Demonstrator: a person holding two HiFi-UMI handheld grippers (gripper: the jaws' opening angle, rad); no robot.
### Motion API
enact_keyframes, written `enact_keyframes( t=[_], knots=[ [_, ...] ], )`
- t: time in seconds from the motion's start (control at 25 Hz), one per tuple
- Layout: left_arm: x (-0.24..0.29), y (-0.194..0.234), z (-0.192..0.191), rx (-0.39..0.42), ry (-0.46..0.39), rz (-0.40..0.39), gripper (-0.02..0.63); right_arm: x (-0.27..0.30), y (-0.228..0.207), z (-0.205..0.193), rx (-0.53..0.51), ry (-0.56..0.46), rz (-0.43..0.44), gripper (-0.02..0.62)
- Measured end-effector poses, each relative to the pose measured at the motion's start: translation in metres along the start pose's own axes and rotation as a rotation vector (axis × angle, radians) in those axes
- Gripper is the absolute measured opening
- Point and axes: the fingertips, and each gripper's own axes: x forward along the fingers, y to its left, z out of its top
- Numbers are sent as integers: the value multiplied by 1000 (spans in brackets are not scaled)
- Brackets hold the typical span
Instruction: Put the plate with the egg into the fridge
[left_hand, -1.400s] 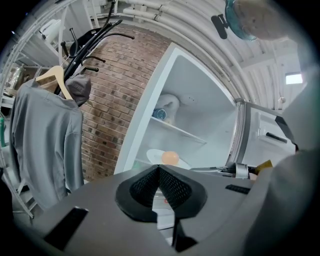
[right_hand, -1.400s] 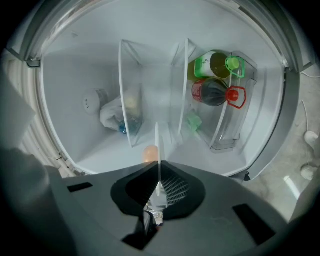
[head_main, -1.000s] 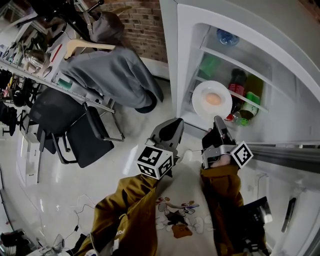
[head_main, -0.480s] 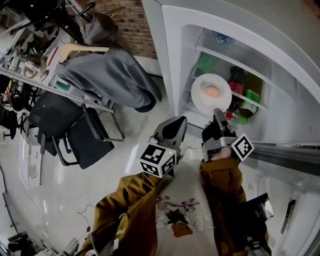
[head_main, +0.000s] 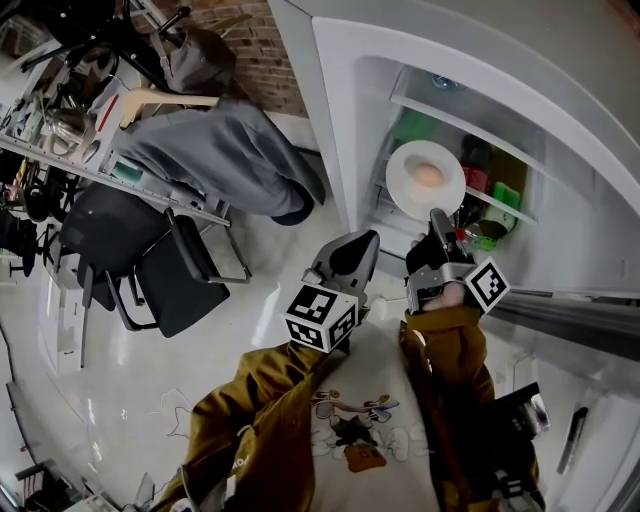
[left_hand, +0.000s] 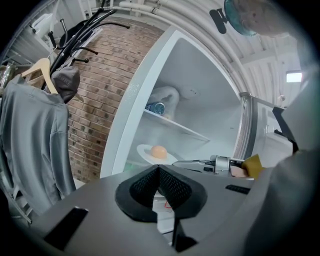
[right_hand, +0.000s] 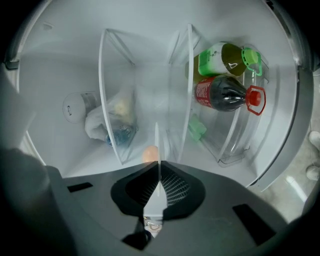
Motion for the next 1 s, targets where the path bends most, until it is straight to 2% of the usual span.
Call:
enact_keyframes(
  t=[0.4,1.0],
  knots=[
    [16,-8,3,-3,-1,-21,8,13,2,10,9,-9,-11,20],
    [38,-7,8,-3,-7,-7,8,41,3,20,-14,1,-32,20]
  ],
)
